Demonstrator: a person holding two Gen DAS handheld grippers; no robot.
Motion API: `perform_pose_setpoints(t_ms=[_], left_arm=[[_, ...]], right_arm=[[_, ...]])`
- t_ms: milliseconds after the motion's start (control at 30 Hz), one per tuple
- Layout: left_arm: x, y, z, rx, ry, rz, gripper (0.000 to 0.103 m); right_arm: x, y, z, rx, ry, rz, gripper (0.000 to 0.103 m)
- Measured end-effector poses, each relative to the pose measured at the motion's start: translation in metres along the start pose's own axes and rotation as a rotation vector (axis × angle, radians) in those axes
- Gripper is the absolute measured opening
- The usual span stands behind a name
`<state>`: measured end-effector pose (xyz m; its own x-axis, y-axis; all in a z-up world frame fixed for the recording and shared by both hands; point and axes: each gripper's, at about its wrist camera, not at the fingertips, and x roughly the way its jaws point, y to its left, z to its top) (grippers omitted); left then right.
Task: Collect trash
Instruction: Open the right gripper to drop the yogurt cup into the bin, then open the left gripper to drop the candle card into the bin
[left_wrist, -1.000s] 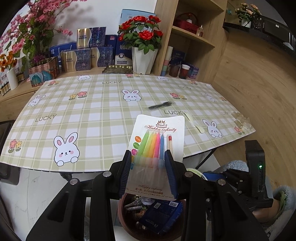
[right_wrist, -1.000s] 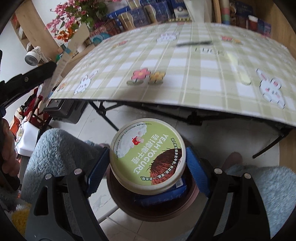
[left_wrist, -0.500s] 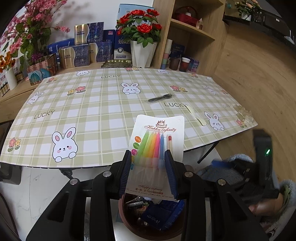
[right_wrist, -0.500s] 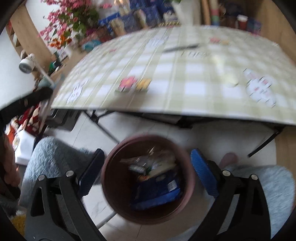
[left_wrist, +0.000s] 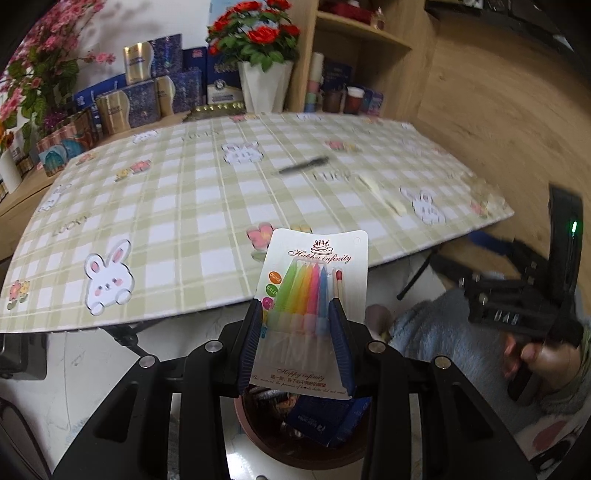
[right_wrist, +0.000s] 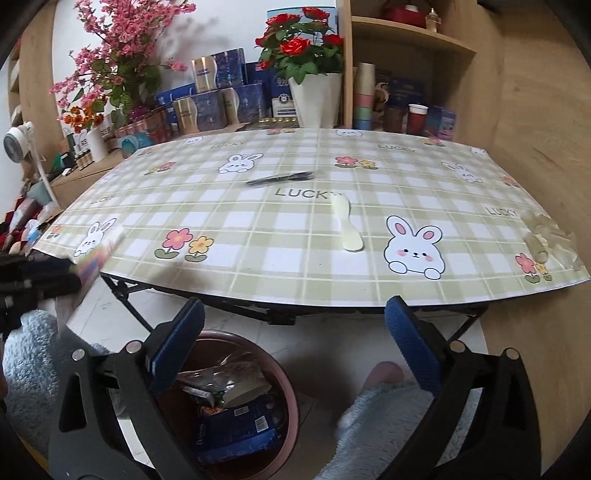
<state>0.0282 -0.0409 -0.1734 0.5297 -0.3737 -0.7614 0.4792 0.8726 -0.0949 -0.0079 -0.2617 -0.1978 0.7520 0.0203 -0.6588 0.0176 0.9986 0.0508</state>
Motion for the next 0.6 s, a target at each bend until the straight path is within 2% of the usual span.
perform_pose_setpoints(t_ms=[333,600], left_arm=[[0.043,-0.012,-0.037,0.040,0.132,0.010,0.036],[0.062,-0.021,-0.048,0.060,0.194,-0.005,0.036]], right_arm=[[0.007,-0.012,-0.004,0.085,0.027,-0.008,0.097],[0.008,-0.013,-0.006,0.104,0.036,-0.011,0.097]])
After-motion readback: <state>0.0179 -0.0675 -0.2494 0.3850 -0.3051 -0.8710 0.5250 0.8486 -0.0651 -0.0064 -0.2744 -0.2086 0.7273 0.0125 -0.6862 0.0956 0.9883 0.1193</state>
